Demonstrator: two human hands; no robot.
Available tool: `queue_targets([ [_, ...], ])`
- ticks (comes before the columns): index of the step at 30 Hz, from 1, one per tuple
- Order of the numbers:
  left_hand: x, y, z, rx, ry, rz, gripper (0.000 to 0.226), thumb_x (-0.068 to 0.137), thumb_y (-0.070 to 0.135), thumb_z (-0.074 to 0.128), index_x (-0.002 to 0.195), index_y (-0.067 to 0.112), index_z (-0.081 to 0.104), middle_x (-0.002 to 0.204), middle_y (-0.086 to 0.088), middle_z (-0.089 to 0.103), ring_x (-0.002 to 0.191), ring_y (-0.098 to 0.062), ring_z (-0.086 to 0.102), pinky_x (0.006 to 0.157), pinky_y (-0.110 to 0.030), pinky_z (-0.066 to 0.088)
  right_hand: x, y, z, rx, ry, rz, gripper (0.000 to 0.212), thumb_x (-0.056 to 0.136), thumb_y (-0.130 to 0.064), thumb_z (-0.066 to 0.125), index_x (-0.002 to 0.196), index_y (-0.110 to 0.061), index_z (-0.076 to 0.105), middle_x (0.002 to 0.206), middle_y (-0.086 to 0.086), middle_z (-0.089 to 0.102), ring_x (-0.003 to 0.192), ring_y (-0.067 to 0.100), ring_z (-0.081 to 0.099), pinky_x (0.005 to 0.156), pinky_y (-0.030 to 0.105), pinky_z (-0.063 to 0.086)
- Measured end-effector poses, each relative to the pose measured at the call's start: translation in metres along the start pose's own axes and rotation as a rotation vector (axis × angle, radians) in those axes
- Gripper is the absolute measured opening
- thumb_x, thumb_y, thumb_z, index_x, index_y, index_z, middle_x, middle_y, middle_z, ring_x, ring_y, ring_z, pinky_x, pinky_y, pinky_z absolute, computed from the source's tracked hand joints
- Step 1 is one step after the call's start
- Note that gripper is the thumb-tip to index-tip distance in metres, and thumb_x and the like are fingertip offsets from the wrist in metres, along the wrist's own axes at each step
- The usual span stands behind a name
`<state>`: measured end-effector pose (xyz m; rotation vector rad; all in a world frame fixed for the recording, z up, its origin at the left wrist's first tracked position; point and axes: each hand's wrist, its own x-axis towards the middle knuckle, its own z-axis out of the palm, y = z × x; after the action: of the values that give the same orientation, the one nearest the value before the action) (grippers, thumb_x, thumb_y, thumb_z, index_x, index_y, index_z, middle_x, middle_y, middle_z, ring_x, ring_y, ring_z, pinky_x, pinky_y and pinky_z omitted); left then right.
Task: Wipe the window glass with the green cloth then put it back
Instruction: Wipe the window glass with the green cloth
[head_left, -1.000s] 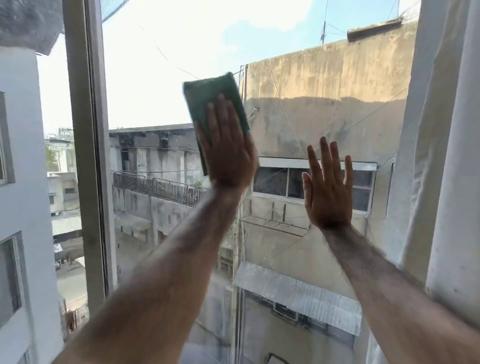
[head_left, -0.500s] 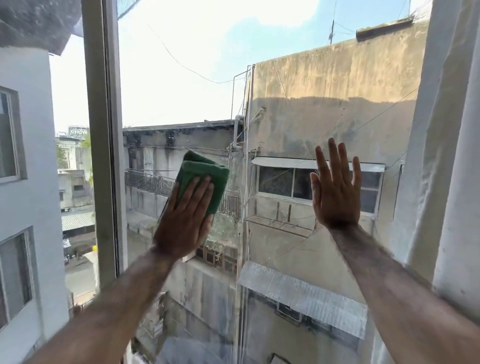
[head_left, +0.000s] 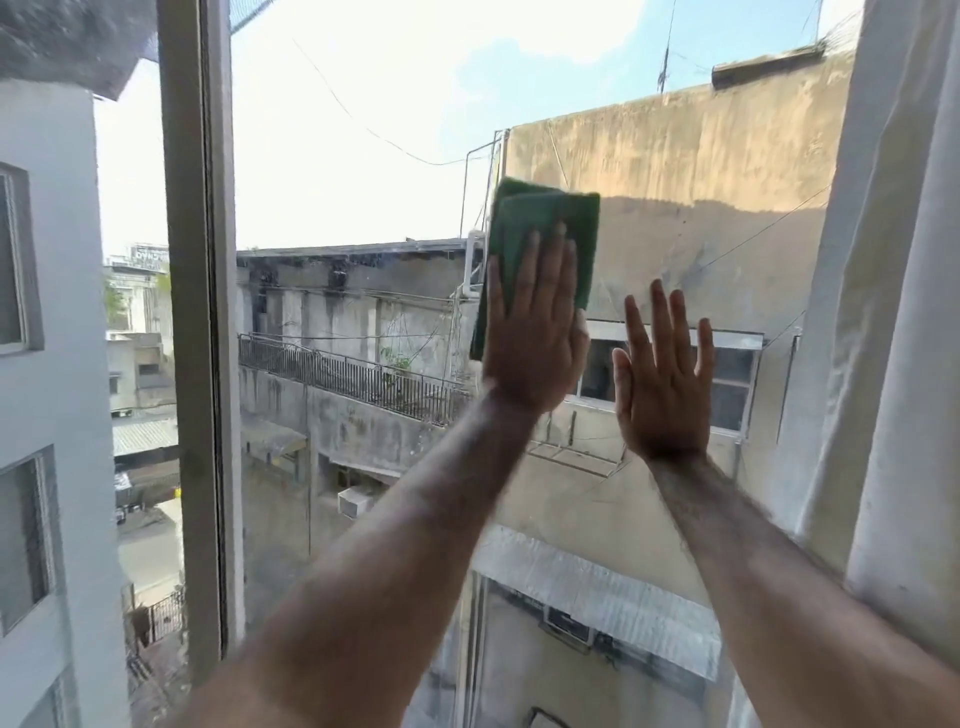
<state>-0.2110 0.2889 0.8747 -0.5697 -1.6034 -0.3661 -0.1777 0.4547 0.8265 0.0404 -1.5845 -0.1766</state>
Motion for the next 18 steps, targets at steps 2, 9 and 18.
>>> queue_targets([
  [2, -0.039, 0.010, 0.006, 0.017, -0.104, 0.136, 0.065, 0.107, 0.033, 0.035, 0.165, 0.007, 0.019, 0.174, -0.013, 0.018, 0.163, -0.032, 0.009, 0.129, -0.061, 0.017, -0.001, 0.001, -0.001, -0.008, 0.010, -0.002, 0.054, 0.118, -0.031, 0.035, 0.170, -0.017, 0.029, 0.179, 0.014, 0.026, 0.167, 0.032, 0.023, 0.136, 0.058, 0.018],
  [9, -0.144, -0.073, -0.017, 0.131, -0.245, 0.284, 0.068, 0.105, 0.038, 0.033, 0.166, 0.010, 0.017, 0.175, -0.010, 0.014, 0.163, -0.029, 0.012, 0.129, -0.060, 0.021, -0.001, 0.001, -0.001, 0.012, -0.022, 0.009, 0.056, 0.118, -0.032, 0.035, 0.171, -0.018, 0.026, 0.180, 0.012, 0.021, 0.169, 0.031, 0.018, 0.137, 0.058, 0.015],
  [18, -0.109, -0.184, -0.071, 0.240, -0.227, 0.078, 0.067, 0.107, 0.034, 0.038, 0.163, 0.002, 0.019, 0.172, -0.021, 0.020, 0.161, -0.037, 0.016, 0.128, -0.063, 0.022, -0.001, -0.004, -0.005, 0.008, -0.028, 0.020, 0.055, 0.118, -0.032, 0.032, 0.170, -0.017, 0.028, 0.180, 0.013, 0.023, 0.168, 0.030, 0.019, 0.138, 0.055, 0.013],
])
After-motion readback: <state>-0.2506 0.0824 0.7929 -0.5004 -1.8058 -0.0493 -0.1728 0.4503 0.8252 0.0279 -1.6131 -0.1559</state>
